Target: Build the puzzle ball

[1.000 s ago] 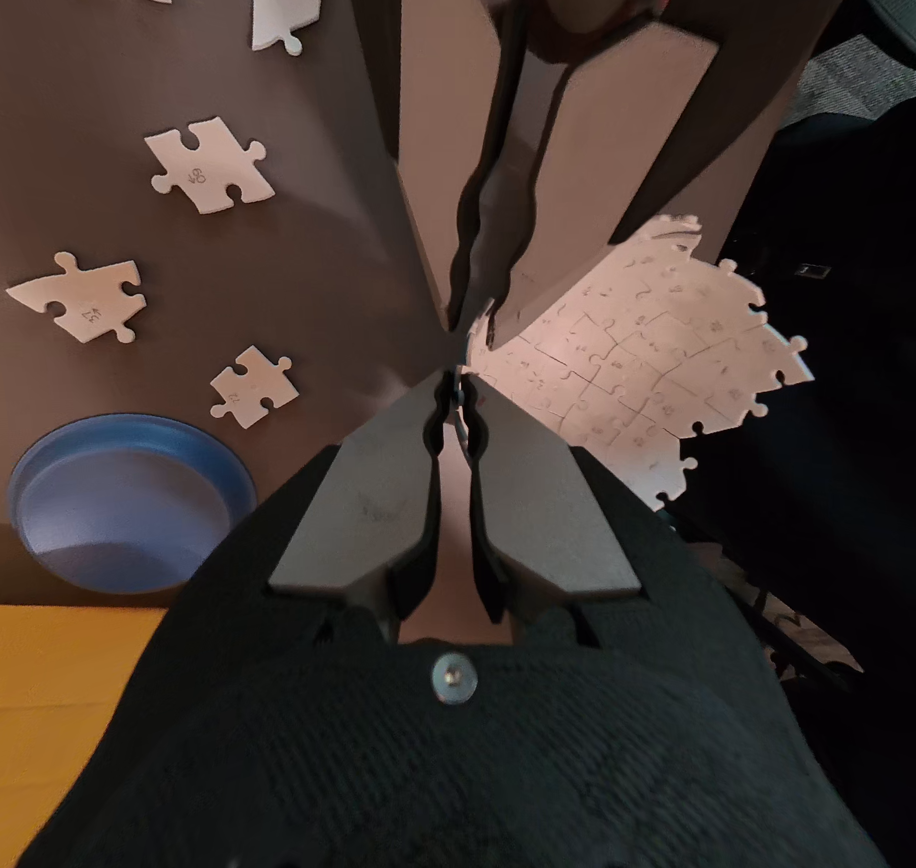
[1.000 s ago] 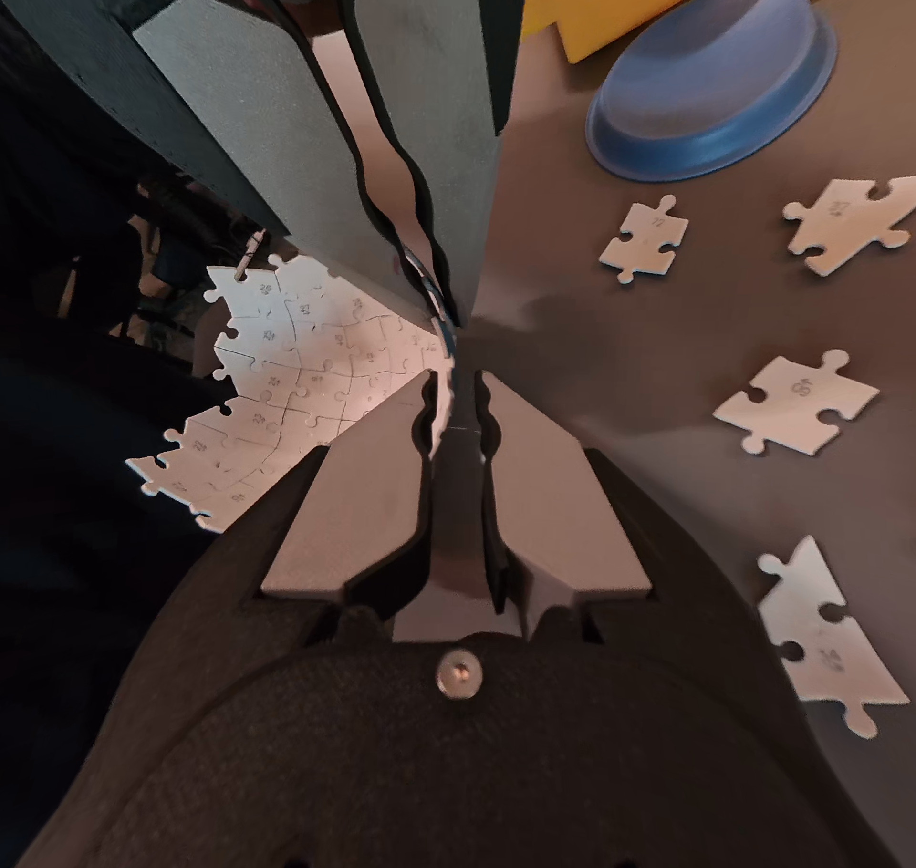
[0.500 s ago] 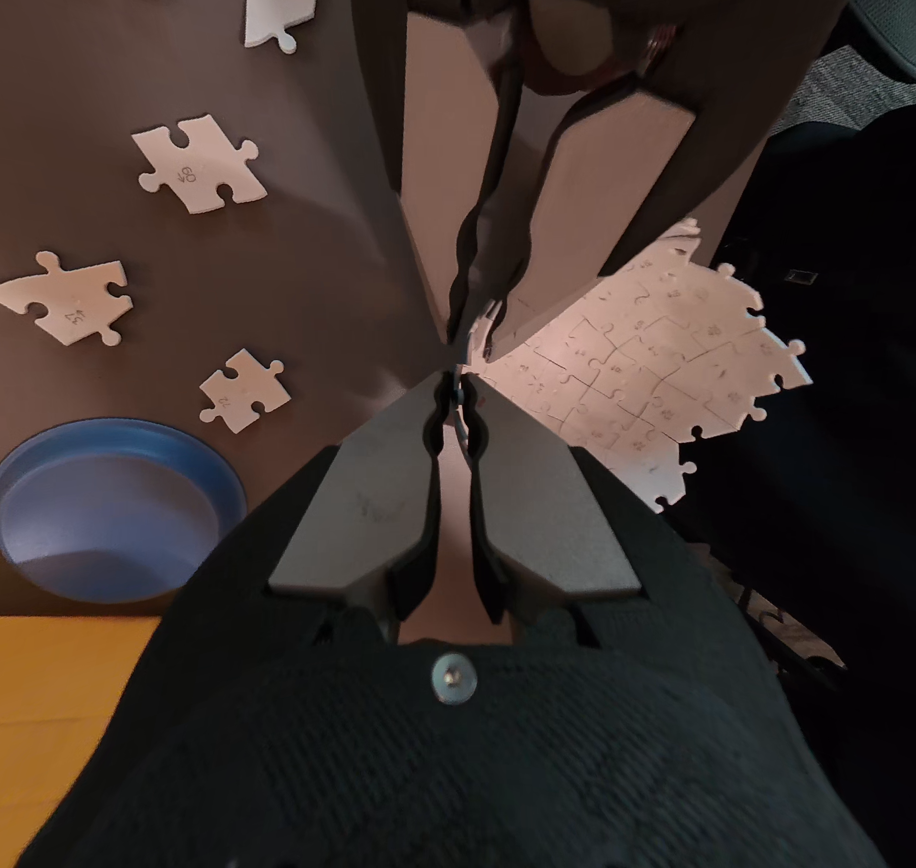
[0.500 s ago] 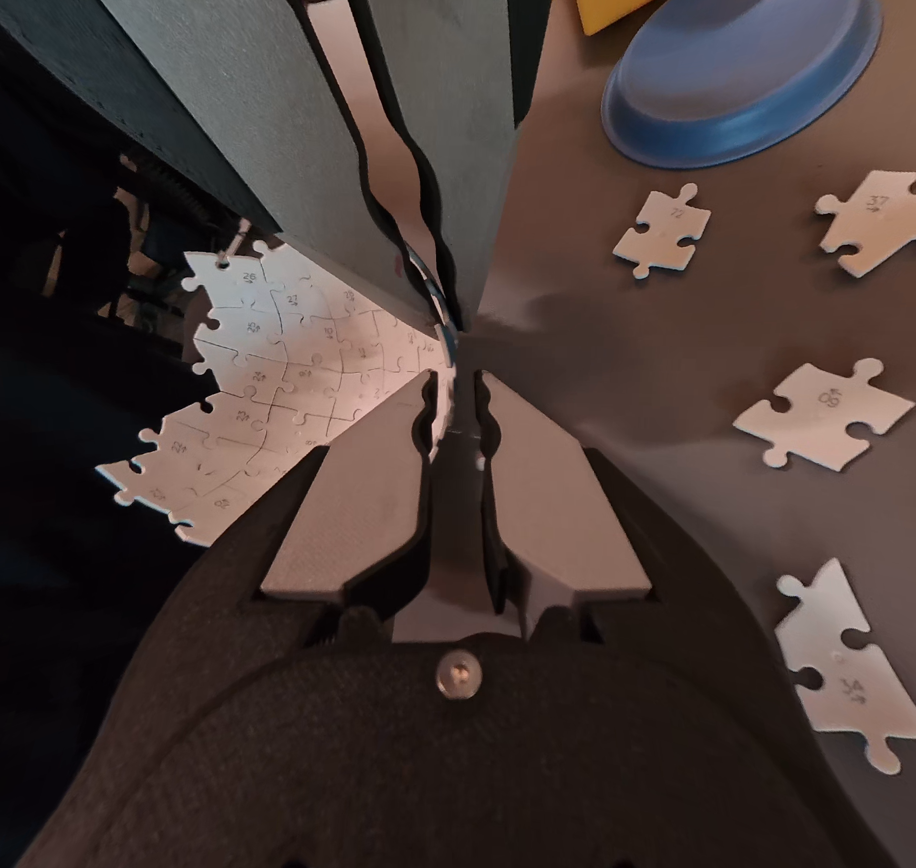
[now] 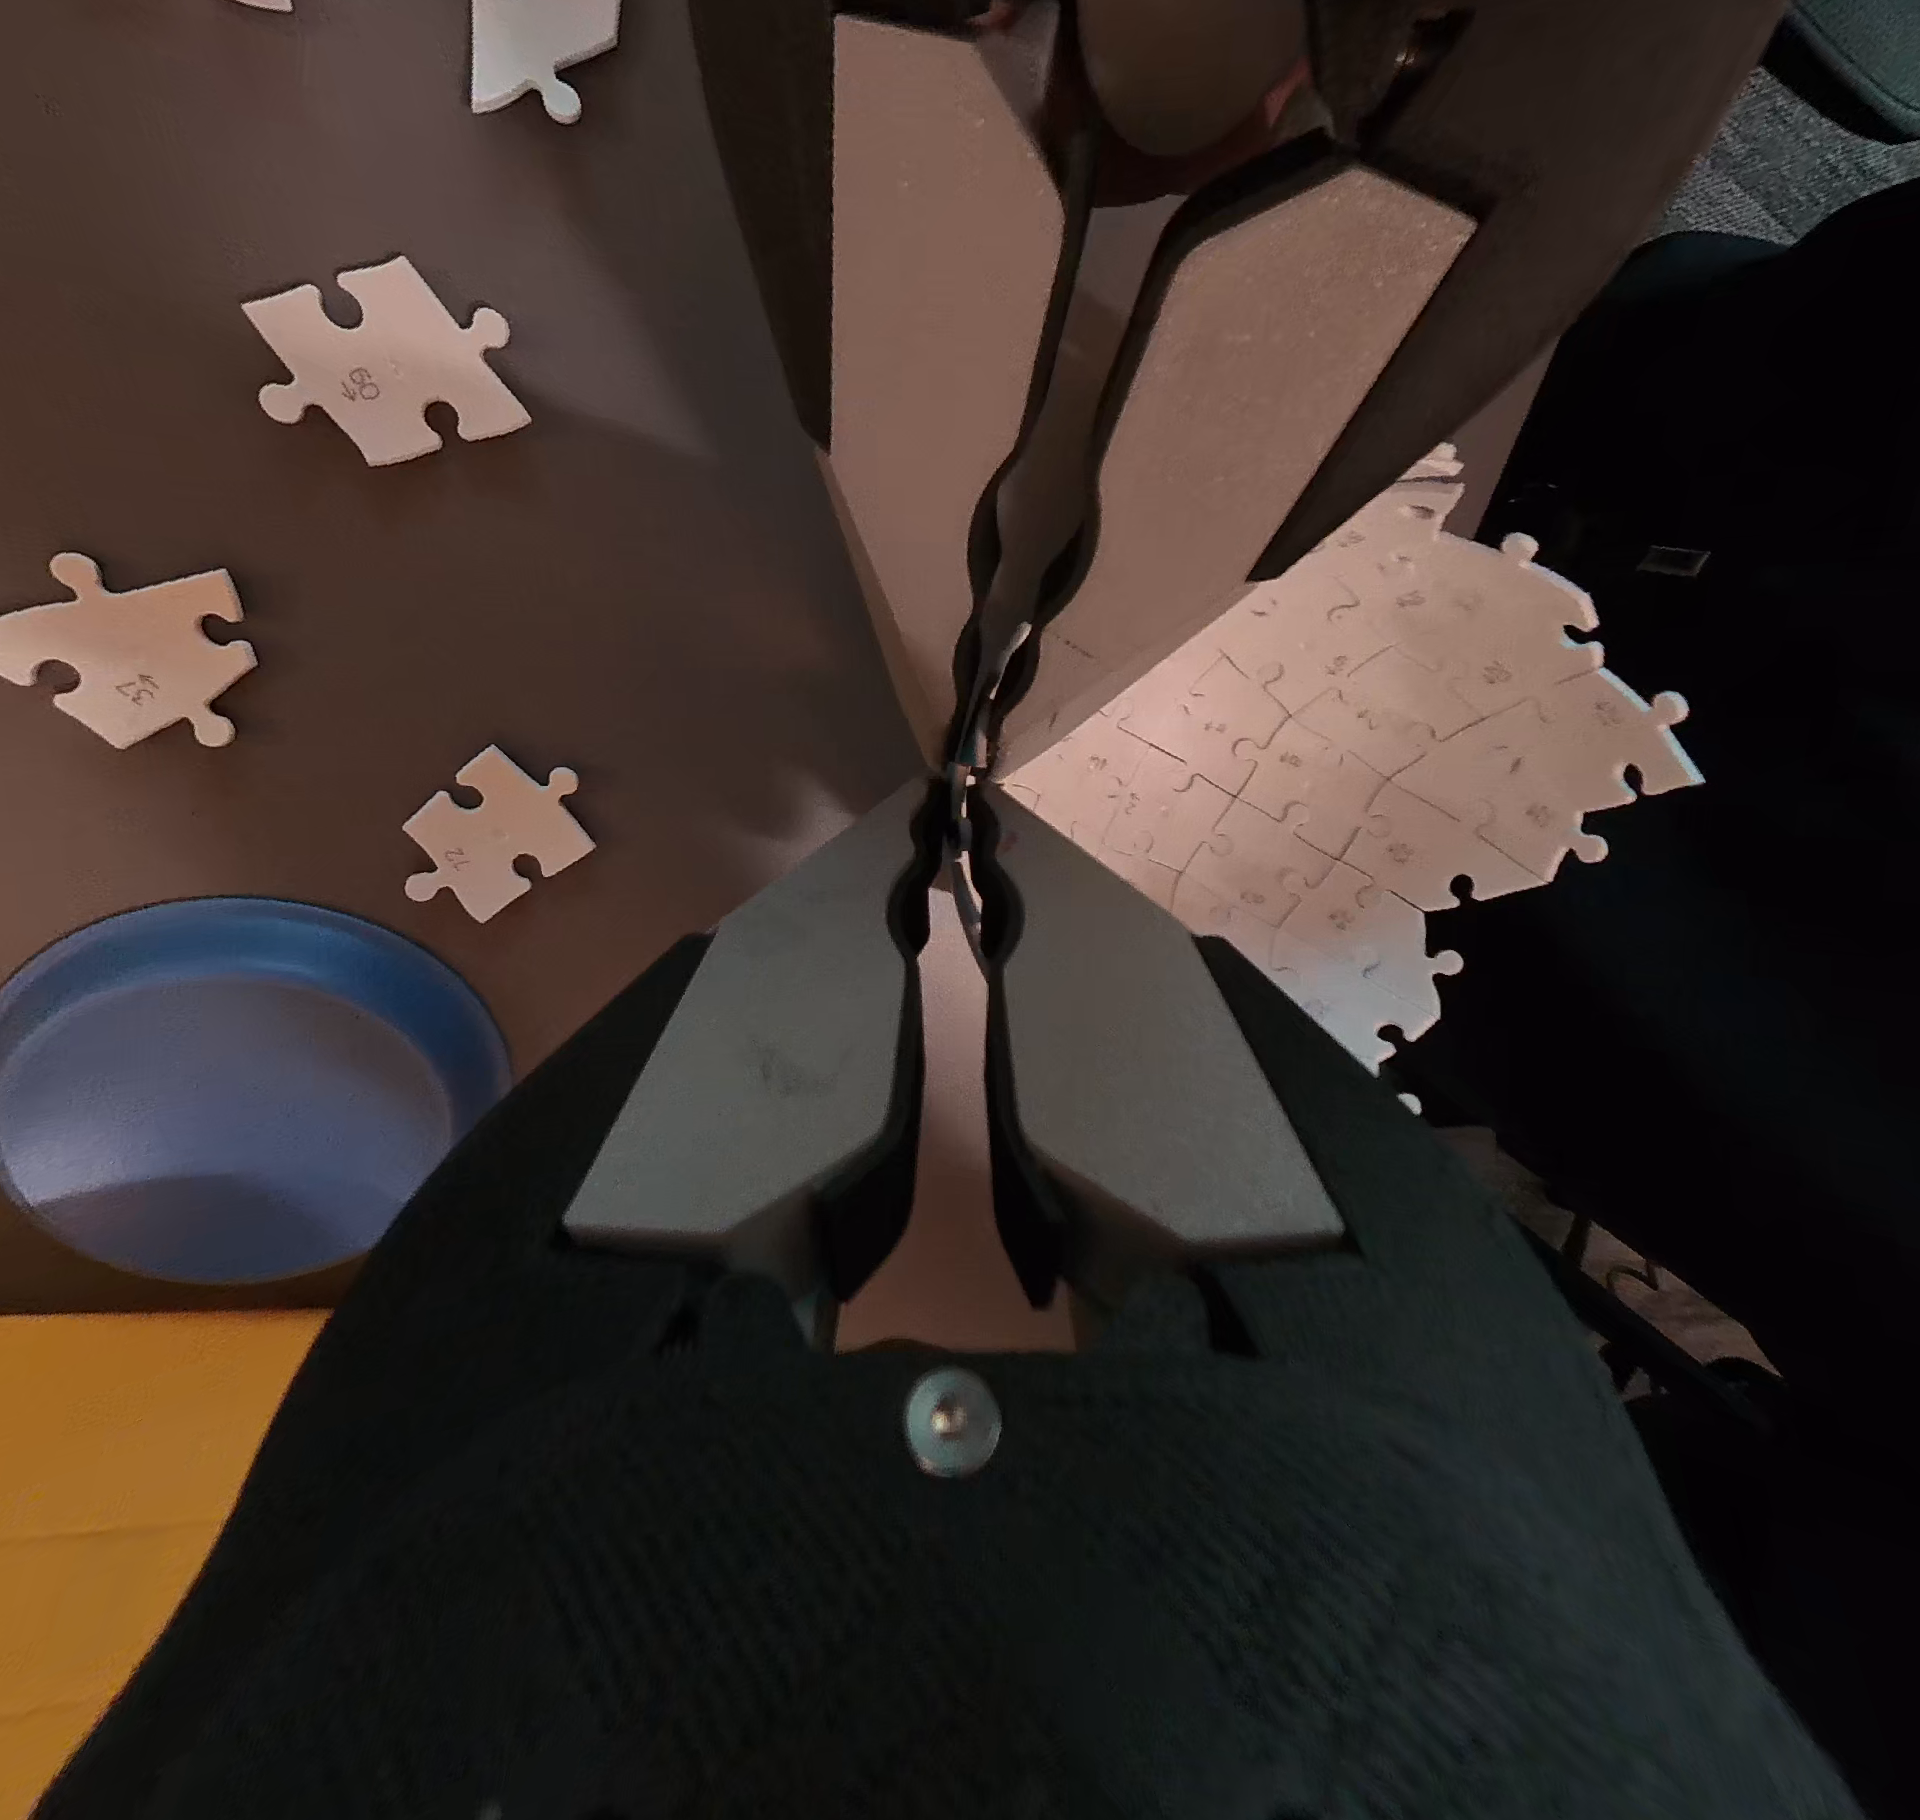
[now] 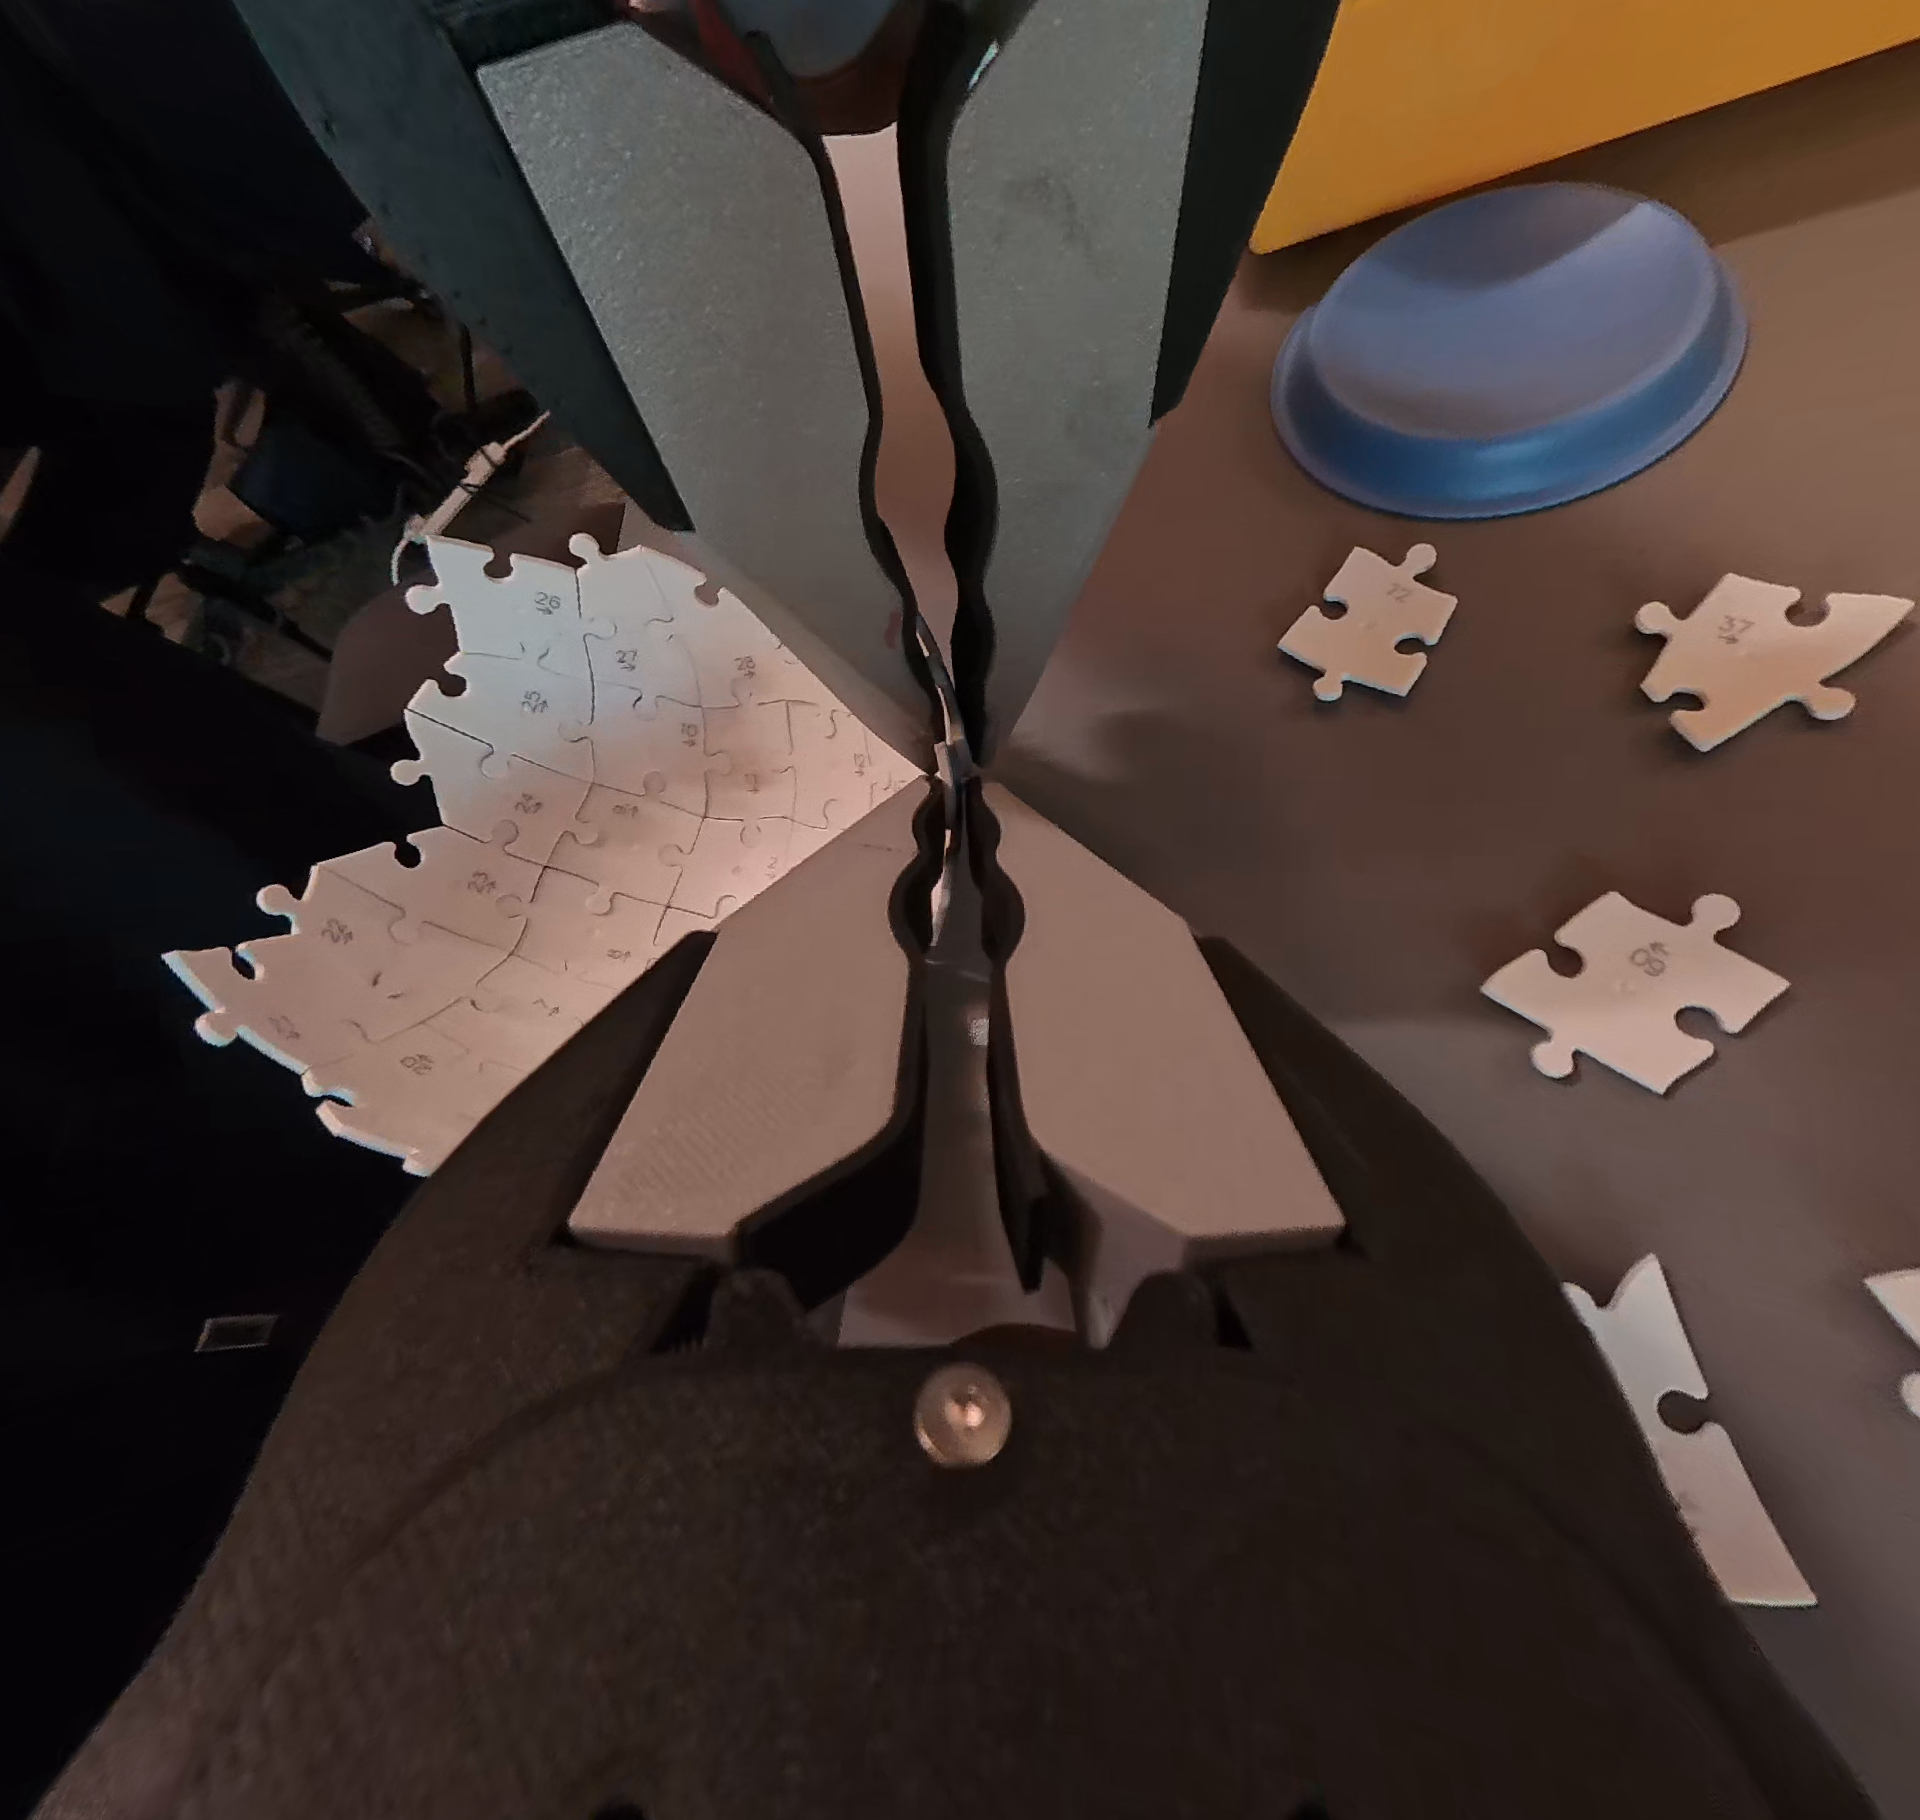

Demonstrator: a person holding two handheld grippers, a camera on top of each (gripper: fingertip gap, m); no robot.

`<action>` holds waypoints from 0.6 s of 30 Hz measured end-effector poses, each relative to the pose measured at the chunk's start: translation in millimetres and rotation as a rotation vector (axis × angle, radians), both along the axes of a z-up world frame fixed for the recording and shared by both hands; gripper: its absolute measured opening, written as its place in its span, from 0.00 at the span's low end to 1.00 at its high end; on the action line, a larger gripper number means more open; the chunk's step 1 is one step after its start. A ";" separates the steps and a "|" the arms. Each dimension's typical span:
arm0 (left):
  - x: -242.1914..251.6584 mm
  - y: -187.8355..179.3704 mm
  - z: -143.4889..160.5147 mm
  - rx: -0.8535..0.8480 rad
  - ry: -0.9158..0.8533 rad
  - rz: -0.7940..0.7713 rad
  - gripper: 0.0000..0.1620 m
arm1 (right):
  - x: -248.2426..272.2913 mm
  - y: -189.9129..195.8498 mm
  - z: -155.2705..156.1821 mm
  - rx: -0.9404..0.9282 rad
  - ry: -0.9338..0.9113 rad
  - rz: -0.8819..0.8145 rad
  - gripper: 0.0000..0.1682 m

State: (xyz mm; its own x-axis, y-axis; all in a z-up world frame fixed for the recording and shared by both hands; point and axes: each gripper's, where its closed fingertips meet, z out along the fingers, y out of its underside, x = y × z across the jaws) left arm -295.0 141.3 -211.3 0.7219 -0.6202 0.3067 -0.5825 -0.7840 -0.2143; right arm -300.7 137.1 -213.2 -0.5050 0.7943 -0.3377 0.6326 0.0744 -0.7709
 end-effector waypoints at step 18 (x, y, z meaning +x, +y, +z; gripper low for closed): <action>-3.5 -5.0 5.6 0.003 -0.002 0.008 0.02 | -0.1 -2.3 1.6 -0.003 0.014 0.009 0.00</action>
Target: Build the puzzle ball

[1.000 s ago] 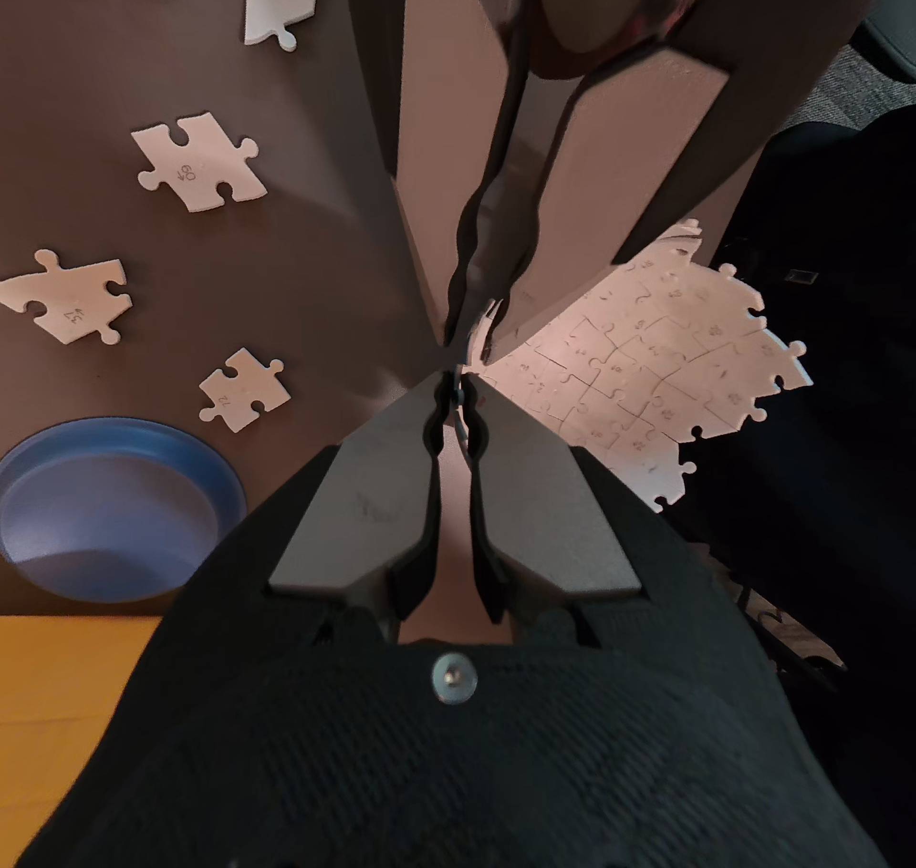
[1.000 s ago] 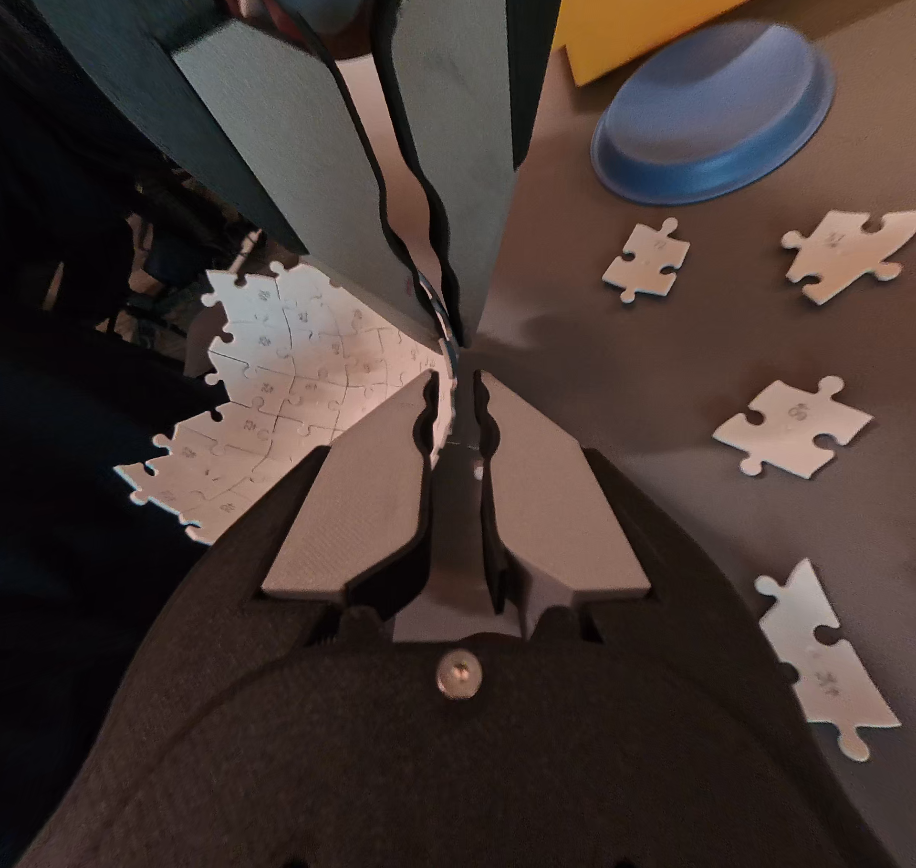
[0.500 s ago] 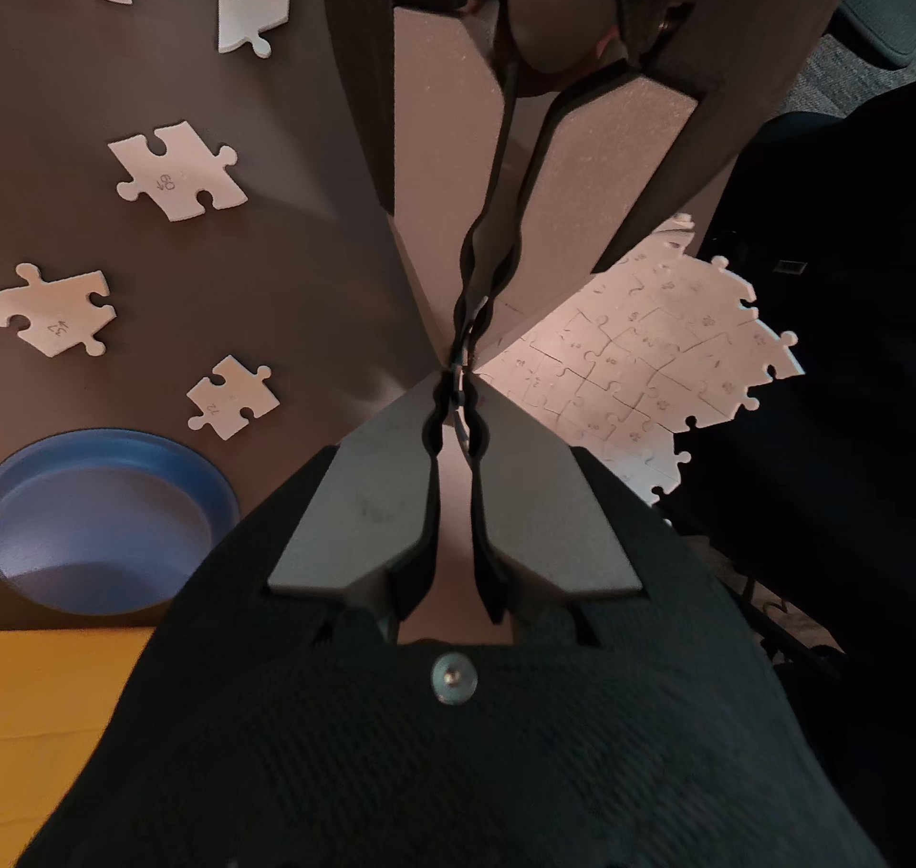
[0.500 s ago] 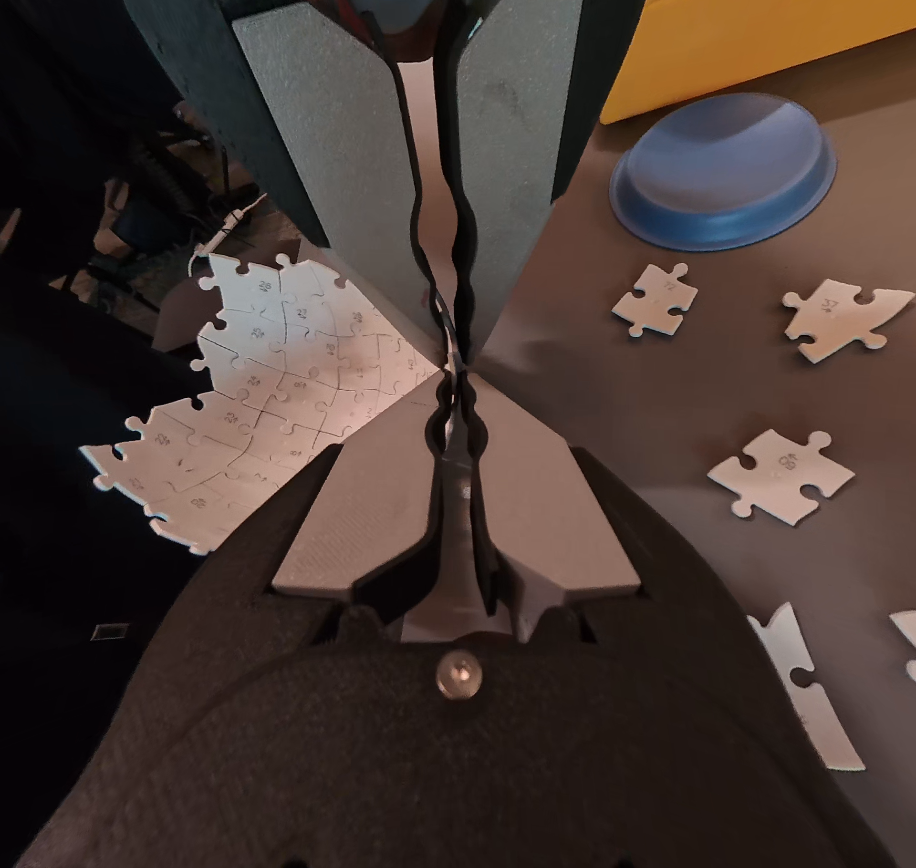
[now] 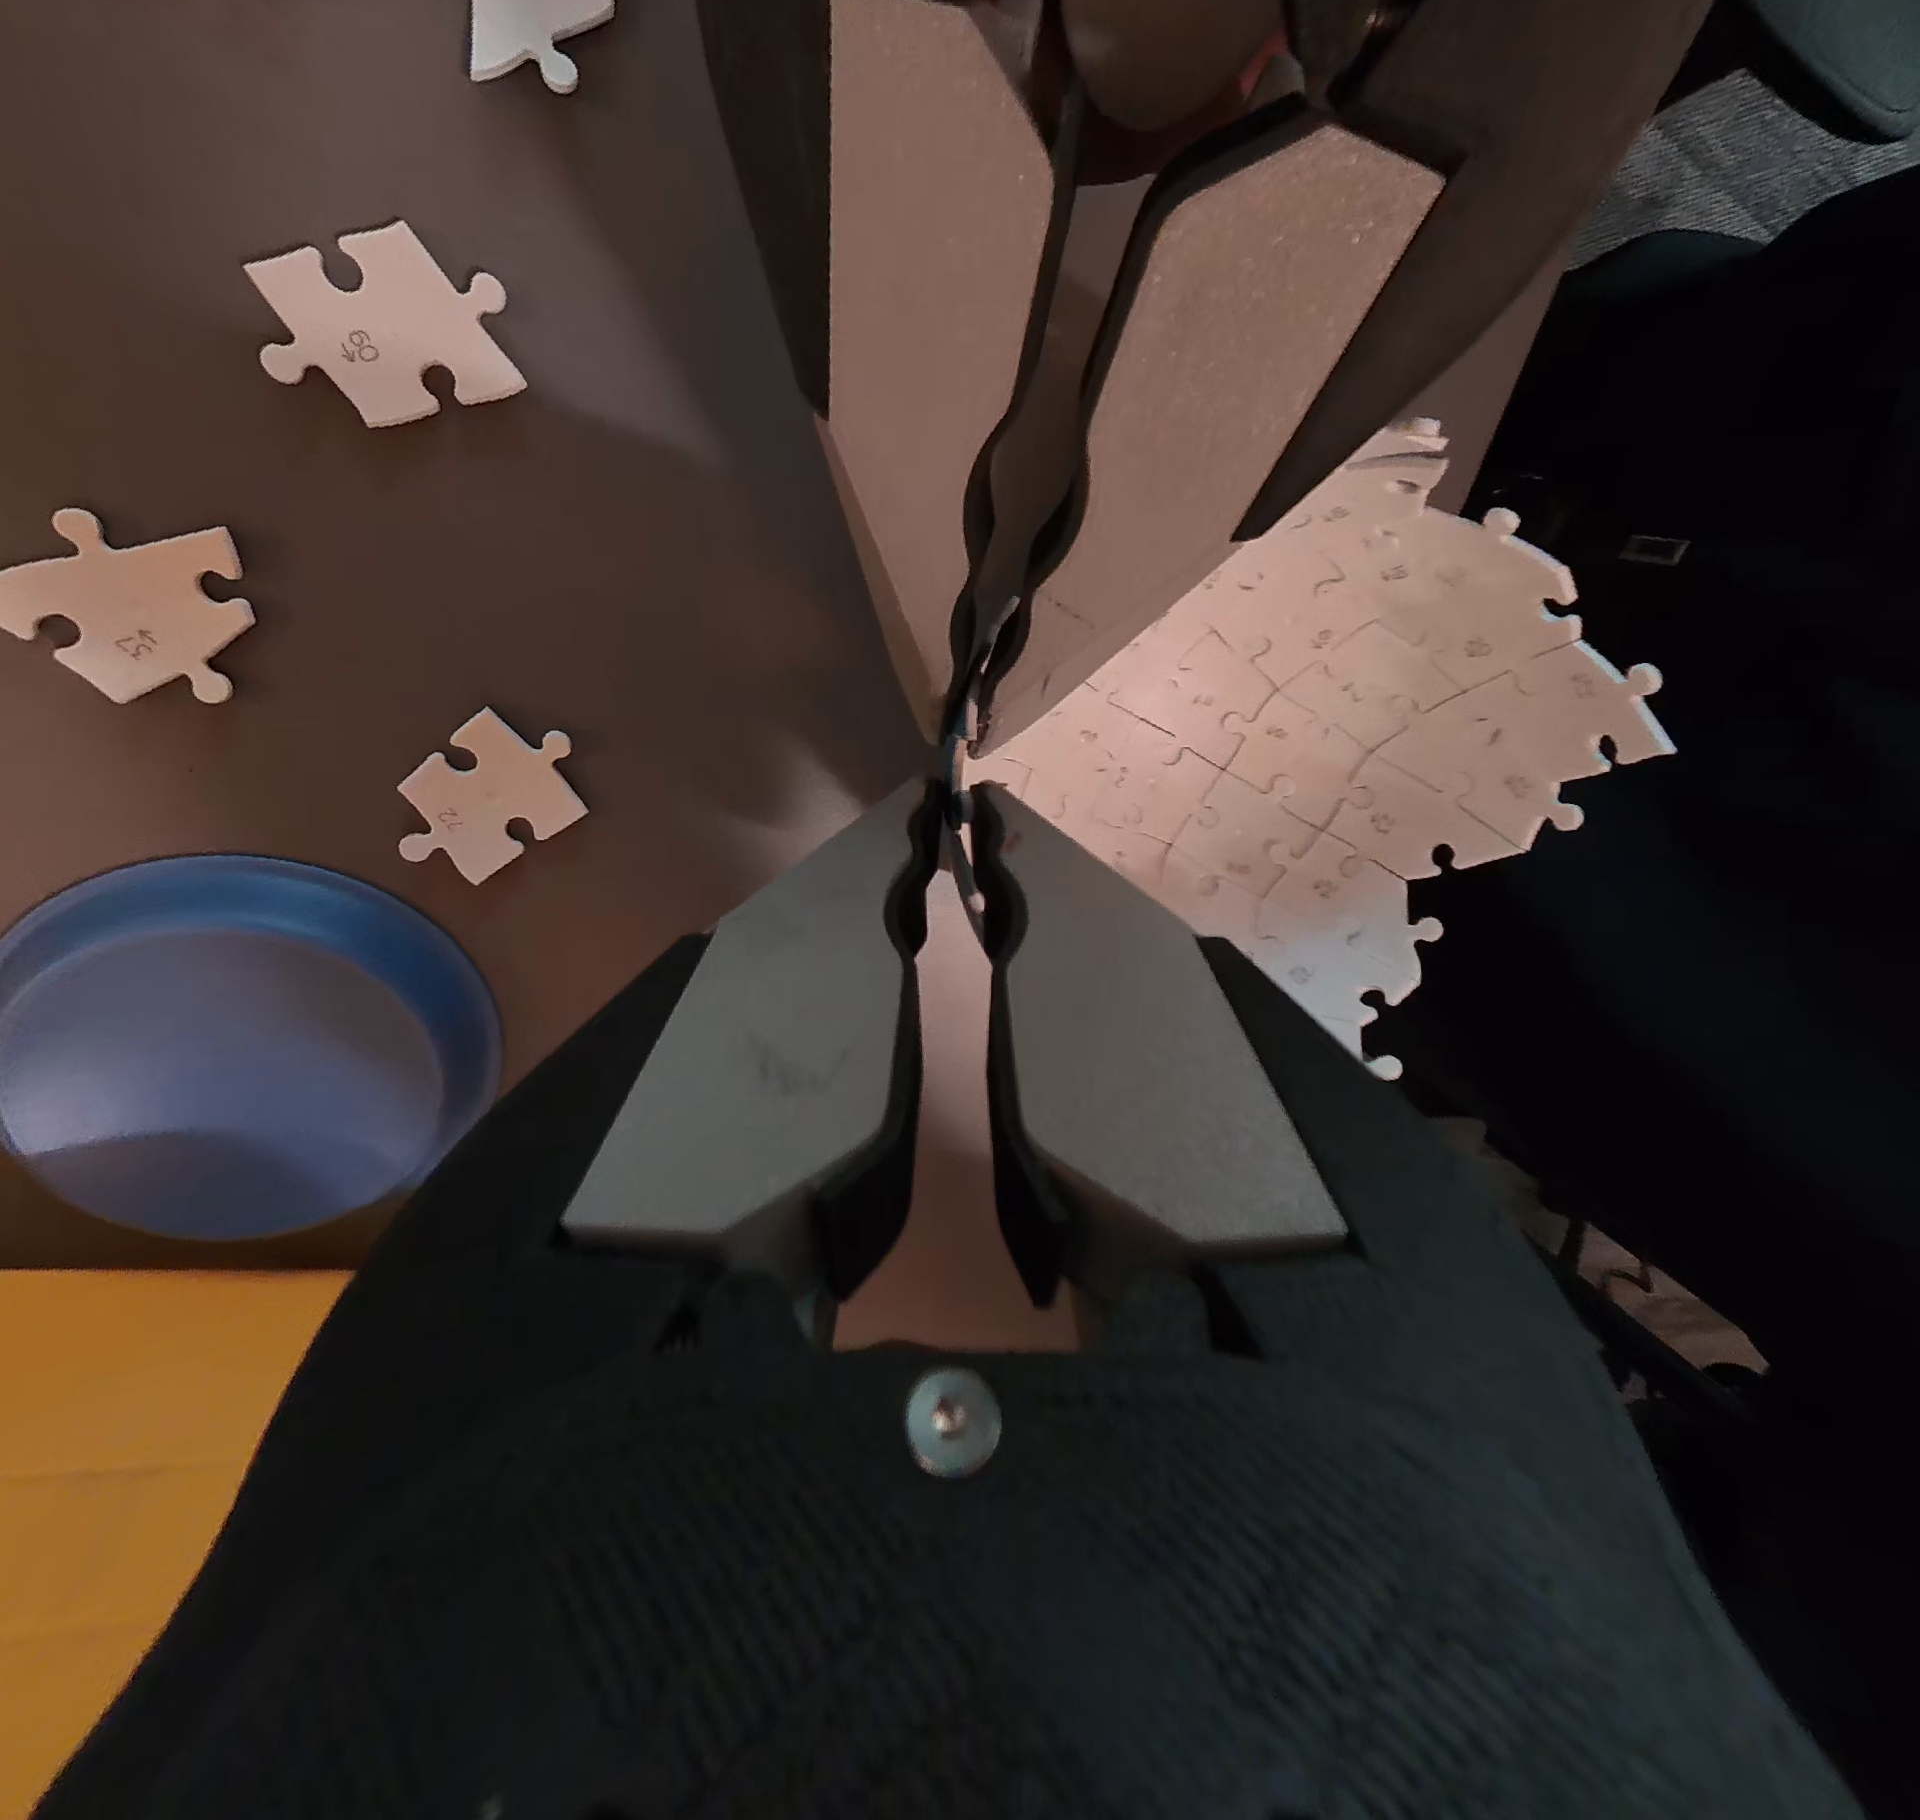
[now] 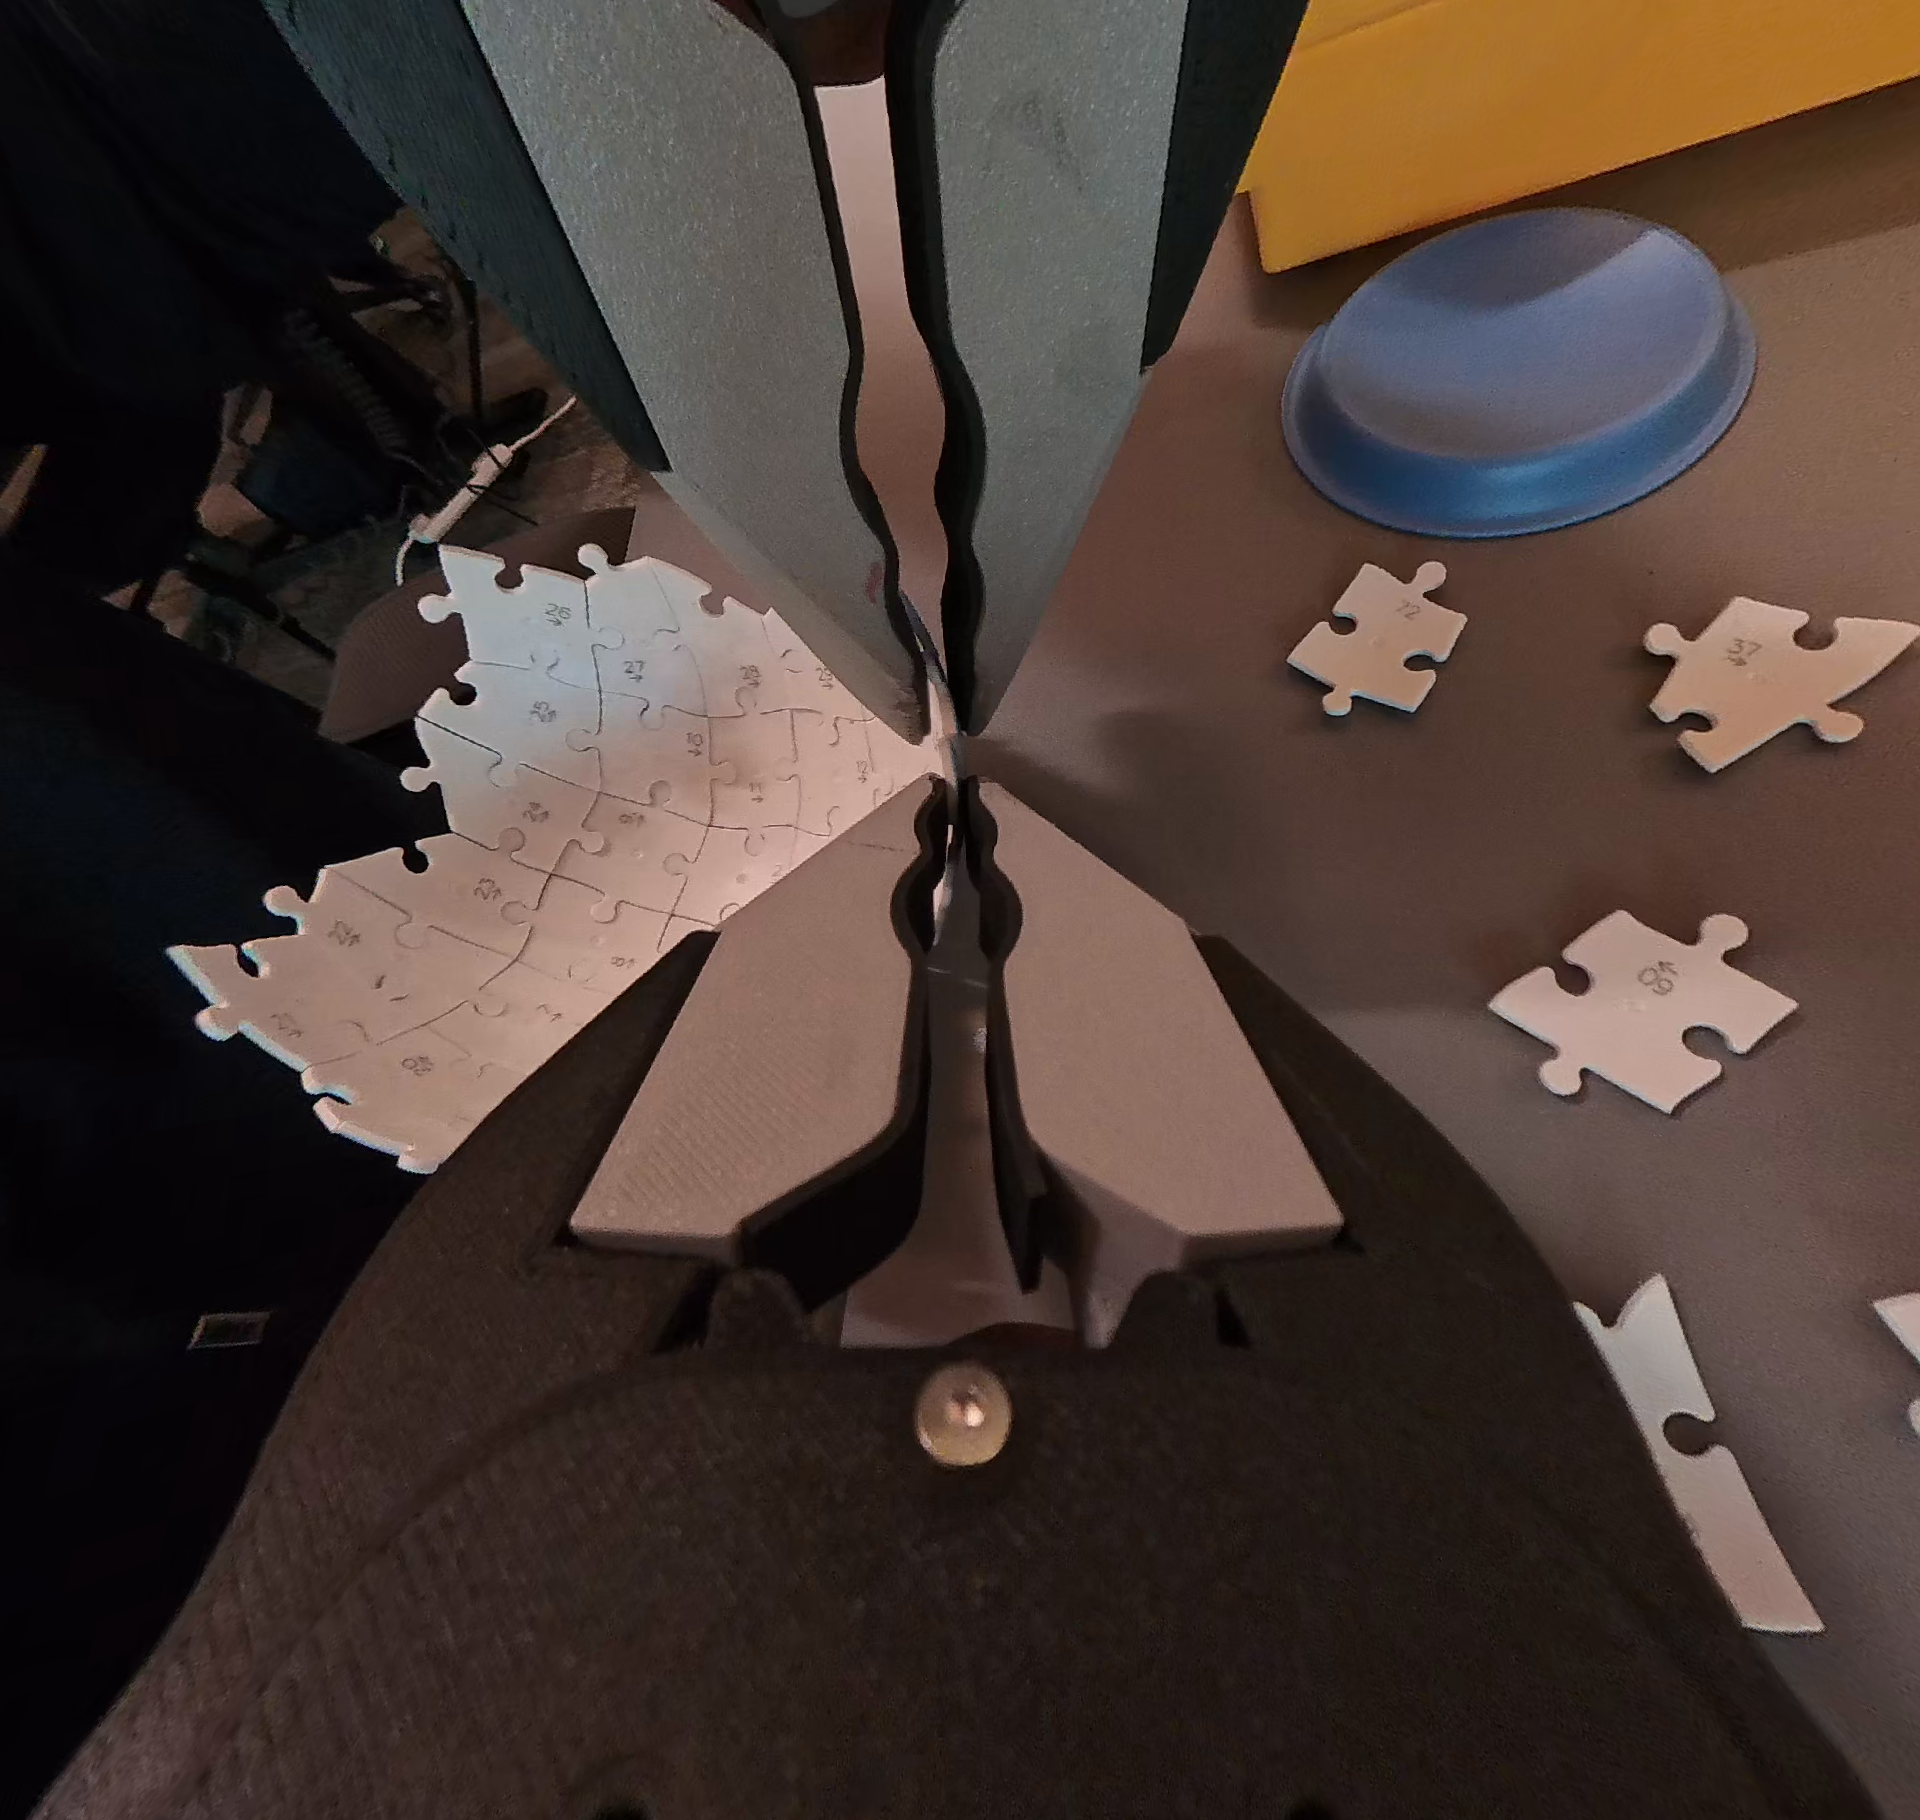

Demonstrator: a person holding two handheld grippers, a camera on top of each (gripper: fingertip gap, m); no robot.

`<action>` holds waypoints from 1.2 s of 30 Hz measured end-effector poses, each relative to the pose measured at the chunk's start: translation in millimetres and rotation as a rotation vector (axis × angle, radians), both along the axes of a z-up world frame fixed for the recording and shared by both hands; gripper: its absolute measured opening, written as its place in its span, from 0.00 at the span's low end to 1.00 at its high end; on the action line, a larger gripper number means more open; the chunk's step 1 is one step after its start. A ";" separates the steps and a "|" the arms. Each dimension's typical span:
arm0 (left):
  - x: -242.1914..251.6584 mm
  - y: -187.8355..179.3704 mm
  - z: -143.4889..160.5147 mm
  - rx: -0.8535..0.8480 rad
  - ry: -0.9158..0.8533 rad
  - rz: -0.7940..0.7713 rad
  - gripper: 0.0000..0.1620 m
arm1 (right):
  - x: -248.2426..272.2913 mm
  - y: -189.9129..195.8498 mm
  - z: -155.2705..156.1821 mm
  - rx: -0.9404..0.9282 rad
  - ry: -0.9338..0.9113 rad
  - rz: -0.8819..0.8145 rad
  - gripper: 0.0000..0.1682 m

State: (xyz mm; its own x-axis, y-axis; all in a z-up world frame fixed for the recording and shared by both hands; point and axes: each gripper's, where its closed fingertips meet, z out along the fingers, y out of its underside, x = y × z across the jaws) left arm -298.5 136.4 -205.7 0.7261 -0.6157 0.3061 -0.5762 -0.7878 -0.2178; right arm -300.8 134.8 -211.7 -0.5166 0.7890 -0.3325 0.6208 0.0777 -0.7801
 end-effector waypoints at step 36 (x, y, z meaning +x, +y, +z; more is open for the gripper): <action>0.2 -2.7 0.2 -0.007 0.006 -0.015 0.02 | -4.4 -5.3 1.3 -0.045 0.040 0.011 0.00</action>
State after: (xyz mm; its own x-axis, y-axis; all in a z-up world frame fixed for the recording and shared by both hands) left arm -298.3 133.7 -205.4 0.7189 -0.6242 0.3058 -0.5891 -0.7807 -0.2085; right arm -305.2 129.5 -210.4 -0.5386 0.7679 -0.3468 0.5887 0.0486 -0.8069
